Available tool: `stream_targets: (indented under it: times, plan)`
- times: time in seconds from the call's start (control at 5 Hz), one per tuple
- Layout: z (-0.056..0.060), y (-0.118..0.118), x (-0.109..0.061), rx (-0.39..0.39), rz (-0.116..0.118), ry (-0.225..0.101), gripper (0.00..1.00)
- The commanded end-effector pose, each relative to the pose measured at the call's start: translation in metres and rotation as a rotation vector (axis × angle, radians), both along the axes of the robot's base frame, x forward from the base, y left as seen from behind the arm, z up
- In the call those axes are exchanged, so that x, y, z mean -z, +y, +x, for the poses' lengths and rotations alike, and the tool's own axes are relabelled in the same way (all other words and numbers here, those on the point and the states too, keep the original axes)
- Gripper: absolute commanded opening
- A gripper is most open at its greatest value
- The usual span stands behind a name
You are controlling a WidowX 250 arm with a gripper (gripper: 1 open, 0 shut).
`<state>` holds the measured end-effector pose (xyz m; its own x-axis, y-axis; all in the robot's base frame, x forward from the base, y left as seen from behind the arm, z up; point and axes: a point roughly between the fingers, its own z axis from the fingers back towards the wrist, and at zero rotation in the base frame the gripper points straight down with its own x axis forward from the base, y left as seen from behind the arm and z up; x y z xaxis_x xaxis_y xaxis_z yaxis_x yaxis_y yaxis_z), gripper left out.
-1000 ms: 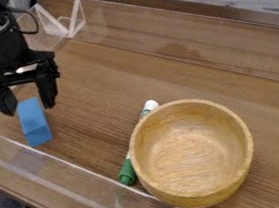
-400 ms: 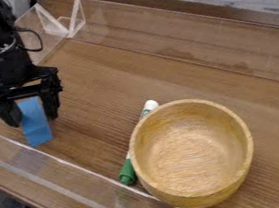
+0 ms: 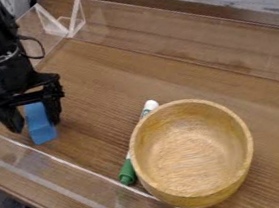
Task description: Put the blue block in the brown bowl
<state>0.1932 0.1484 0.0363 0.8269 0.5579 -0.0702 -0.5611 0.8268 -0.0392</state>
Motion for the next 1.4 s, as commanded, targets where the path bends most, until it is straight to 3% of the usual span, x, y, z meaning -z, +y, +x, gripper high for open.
stream_targets:
  times: [0.0,1.0,1.2]
  plan:
    - [0.0103,0.0127,-0.0110,-0.011,0.036,-0.040,1.00]
    - [0.0108,0.0189,-0.0061,-0.049,0.035,-0.016,1.00]
    - [0.0113,0.0180,-0.0017,-0.055,0.031,-0.019,0.00]
